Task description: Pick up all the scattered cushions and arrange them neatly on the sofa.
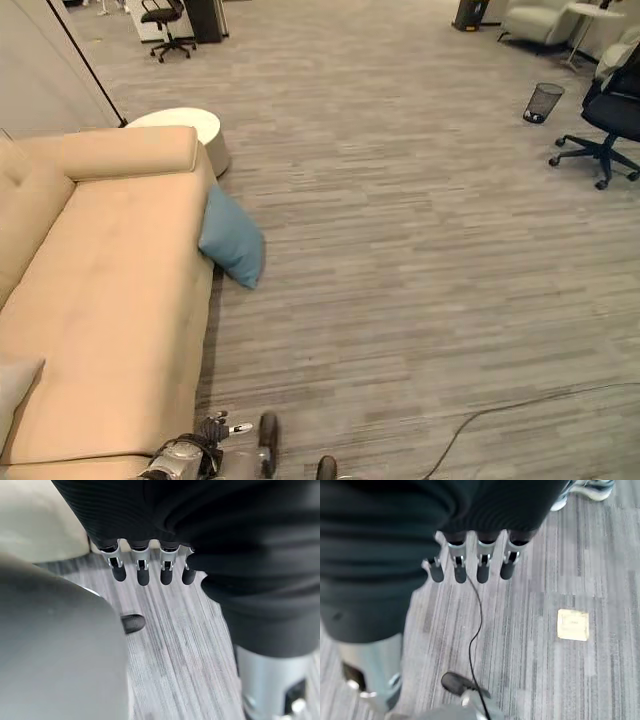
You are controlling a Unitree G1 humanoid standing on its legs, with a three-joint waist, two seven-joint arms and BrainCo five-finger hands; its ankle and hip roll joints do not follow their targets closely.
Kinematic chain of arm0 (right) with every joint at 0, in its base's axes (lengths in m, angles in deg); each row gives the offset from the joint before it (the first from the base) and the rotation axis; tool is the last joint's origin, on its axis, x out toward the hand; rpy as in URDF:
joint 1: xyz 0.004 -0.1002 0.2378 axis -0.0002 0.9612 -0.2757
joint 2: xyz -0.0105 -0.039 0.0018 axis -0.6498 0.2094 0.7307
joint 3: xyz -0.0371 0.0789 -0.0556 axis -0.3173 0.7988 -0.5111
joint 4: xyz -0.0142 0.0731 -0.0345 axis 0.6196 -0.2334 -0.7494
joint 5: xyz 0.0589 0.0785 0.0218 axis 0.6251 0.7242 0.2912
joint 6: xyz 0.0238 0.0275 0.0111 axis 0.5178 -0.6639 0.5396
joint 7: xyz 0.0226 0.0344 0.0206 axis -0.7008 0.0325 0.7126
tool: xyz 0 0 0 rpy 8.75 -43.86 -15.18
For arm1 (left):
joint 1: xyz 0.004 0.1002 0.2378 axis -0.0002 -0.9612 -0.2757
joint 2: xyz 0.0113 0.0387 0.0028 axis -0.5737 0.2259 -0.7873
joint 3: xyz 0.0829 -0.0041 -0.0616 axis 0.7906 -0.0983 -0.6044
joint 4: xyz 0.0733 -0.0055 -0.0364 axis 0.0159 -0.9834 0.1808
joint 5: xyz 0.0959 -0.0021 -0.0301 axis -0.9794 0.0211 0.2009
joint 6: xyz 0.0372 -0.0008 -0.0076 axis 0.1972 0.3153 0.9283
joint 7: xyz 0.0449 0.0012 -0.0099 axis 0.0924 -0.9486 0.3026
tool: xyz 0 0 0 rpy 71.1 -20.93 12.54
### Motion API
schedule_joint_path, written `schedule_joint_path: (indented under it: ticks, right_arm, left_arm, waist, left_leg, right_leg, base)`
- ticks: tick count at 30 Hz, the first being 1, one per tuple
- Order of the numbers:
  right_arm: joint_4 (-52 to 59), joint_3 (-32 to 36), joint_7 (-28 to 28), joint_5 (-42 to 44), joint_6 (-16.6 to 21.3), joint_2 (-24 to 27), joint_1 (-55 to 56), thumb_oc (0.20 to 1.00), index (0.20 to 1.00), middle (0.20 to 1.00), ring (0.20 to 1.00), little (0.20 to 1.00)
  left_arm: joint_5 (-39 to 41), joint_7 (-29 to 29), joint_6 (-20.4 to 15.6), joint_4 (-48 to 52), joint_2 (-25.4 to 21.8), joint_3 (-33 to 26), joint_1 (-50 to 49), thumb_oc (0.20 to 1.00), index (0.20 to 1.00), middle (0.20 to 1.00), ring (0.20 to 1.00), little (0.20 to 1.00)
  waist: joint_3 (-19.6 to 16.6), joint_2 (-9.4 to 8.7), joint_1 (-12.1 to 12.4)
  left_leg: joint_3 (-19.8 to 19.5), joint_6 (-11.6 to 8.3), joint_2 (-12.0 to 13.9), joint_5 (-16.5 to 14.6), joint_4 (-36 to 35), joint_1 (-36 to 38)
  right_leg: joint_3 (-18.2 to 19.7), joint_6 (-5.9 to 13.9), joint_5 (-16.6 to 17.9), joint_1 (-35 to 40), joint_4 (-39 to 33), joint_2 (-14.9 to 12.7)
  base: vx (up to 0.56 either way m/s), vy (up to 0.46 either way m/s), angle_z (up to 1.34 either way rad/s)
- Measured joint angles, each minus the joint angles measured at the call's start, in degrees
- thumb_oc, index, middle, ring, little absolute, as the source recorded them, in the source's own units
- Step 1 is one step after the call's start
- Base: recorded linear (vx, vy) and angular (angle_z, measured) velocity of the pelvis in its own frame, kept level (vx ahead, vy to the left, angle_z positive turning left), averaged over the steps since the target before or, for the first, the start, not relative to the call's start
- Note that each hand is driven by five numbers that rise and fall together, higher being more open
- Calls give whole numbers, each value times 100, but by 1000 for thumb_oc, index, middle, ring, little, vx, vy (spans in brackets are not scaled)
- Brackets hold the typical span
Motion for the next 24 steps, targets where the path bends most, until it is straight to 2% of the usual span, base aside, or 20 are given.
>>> schedule_joint_path:
  ticks: [1,2,3,4,5,6,7,8,9,10,11,13,14,15,16,17,20,21,22,24]
  right_arm:
    - [-6,2,12,0,0,49,23,1000,1000,1000,1000,1000]
    - [-7,127,24,1,4,180,-28,1000,1000,1000,1000,1000]
    - [14,-75,5,0,44,250,123,1000,1000,1000,1000,1000]
    - [50,-118,36,1,44,77,279,1000,1000,1000,1000,1000]
    - [69,-155,88,0,45,-190,216,1000,1000,1000,1000,1000]
    - [252,-113,134,-2,49,-179,107,1000,1000,1000,1000,1000]
    - [620,-76,126,-2,129,16,-33,1000,1000,1000,1000,1000]
    - [666,-92,120,-2,125,65,-64,1000,1000,1000,1000,1000]
    - [667,-117,101,2,62,94,28,1000,1000,1000,1000,1000]
    - [713,-157,86,-1,28,109,-40,1000,1000,1000,1000,1000]
    - [713,-157,68,-1,4,106,-69,1000,1000,1000,1000,1000]
    - [591,-199,115,-2,-54,119,6,1000,1000,1000,1000,1000]
    - [536,-245,148,-3,-76,95,10,1000,1000,1000,1000,1000]
    - [549,-254,165,-3,-66,91,64,1000,1000,1000,1000,1000]
    - [566,-251,162,-4,-61,141,87,1000,1000,1000,1000,1000]
    - [568,-253,159,-4,-59,137,66,1000,1000,1000,1000,1000]
    - [620,-272,122,-6,45,161,54,1000,1000,1000,1000,1000]
    - [630,-127,77,-8,105,130,49,1000,1000,1000,1000,1000]
    - [513,-121,3,-7,113,54,27,1000,1000,1000,1000,1000]
    - [419,-106,-108,-8,107,-124,-91,1000,1000,1000,1000,1000]
  left_arm:
    - [4,-8,0,3,-16,-46,-42,1000,1000,1000,1000,1000]
    - [15,-11,-16,-57,-27,-382,-55,1000,1000,1000,1000,1000]
    - [4,9,33,-253,-172,-687,-385,1000,1000,1000,1000,1000]
    - [5,11,32,-204,-220,-593,-511,1000,1000,1000,1000,1000]
    - [3,0,72,-238,-415,-402,-295,1000,1000,1000,1000,1000]
    - [6,7,57,-201,-463,-405,-80,1000,1000,1000,1000,1000]
    - [5,25,35,-128,-475,-261,-33,1000,1000,1000,1000,1000]
    - [5,35,19,-101,-510,-176,-42,1000,1000,1000,1000,1000]
    - [6,40,2,-35,-445,-195,-73,1000,1000,1000,1000,1000]
    - [4,36,29,-83,-402,-236,-325,1000,1000,1000,1000,1000]
    - [2,36,69,-136,-368,-274,-508,1000,1000,1000,1000,1000]
    - [7,32,62,-216,-287,-415,-770,1000,1000,1000,1000,1000]
    - [5,34,68,-312,-258,-394,-774,1000,1000,1000,1000,1000]
    - [5,35,72,-368,-282,-401,-784,1000,1000,1000,1000,1000]
    - [6,36,69,-425,-174,-407,-721,1000,1000,1000,1000,1000]
    - [1,29,47,-494,-122,-406,-624,1000,1000,1000,1000,1000]
    - [3,34,-119,-328,-80,-398,-332,1000,1000,1000,1000,1000]
    - [8,34,-119,-231,-47,-399,-240,1000,1000,1000,1000,1000]
    - [9,29,-149,-221,-22,-397,-211,1000,1000,1000,1000,1000]
    - [4,18,-172,-93,-182,-399,-261,1000,1000,1000,1000,1000]
  waist:
    - [-3,35,62]
    - [-6,37,108]
    - [-454,-68,-88]
    - [-440,-108,-172]
    - [-461,-230,-55]
    - [-383,-146,105]
    - [-196,141,-55]
    - [-195,142,-215]
    - [-200,165,-277]
    - [-143,197,-344]
    - [-38,148,-366]
    - [56,308,-404]
    - [72,359,-453]
    - [65,355,-446]
    - [61,479,-479]
    - [53,486,-480]
    - [-83,276,-326]
    - [-90,221,-338]
    - [-82,71,-200]
    - [-7,-313,-121]
  left_leg:
    - [-91,-19,-25,30,-134,26]
    - [-127,271,-3,-140,-87,161]
    - [12,799,-159,-543,-226,941]
    - [133,1054,-244,-449,-475,1347]
    - [290,1026,-226,-704,-401,1477]
    - [273,1068,-167,-905,-318,1669]
    - [63,1225,-156,-1243,-346,2061]
    - [-89,1216,-277,-1329,-421,2273]
    - [-278,1215,-355,-1652,-452,2499]
    - [-277,1188,-412,-1919,-421,2660]
    - [-254,1117,-460,-2043,-413,2873]
    - [-248,625,-267,-2340,-349,3374]
    - [-246,536,-220,-2392,-180,3543]
    - [-183,504,-210,-2388,-15,3743]
    - [-186,308,-93,-2280,267,3844]
    - [-296,-65,-25,-1921,748,3801]
    - [-430,-100,173,-1848,1296,3202]
    - [-396,-139,365,-1090,2406,2400]
    - [-193,-176,417,-742,3665,1881]
    - [202,162,647,-1087,4276,703]
  right_leg:
    - [207,85,-149,115,-4,17]
    - [572,193,-262,158,7,-38]
    - [812,557,-711,332,212,-349]
    - [679,966,-1025,230,999,-442]
    - [523,1226,-1101,-266,2073,-457]
    - [437,1833,-812,-1009,3705,-461]
    - [95,2194,-288,-2194,5930,-678]
    - [-83,1956,-449,-2751,6011,-941]
    - [-277,1552,-602,-3109,4609,-1110]
    - [-678,1313,-452,-3274,2434,-1213]
    - [-945,1281,-297,-3273,1223,-1216]
    - [-1149,1199,-150,-3274,858,-1037]
    - [-1170,995,-34,-3170,967,-833]
    - [-1000,496,256,-2905,996,-593]
    - [-795,81,966,-2696,983,-517]
    - [-654,-123,1353,-2439,948,-522]
    - [-698,109,1094,-1451,382,-569]
    - [-841,179,884,-1173,274,-559]
    - [-897,263,942,-882,56,-571]
    - [-965,164,410,-290,33,-687]
  base:
    - [548,221,-157]
    - [506,223,-171]
    - [363,184,-140]
    - [384,192,-114]
    - [436,194,-72]
    - [364,117,-83]
    - [491,23,-1]
    - [565,-67,63]
    - [602,-119,77]
    - [533,-165,30]
    - [416,-145,2]
    - [335,-158,27]
    - [309,-167,40]
    - [298,-157,40]
    - [251,-179,44]
    - [234,-209,54]
    - [241,-278,45]
    - [149,-214,35]
    - [225,-235,28]
    - [270,-203,17]
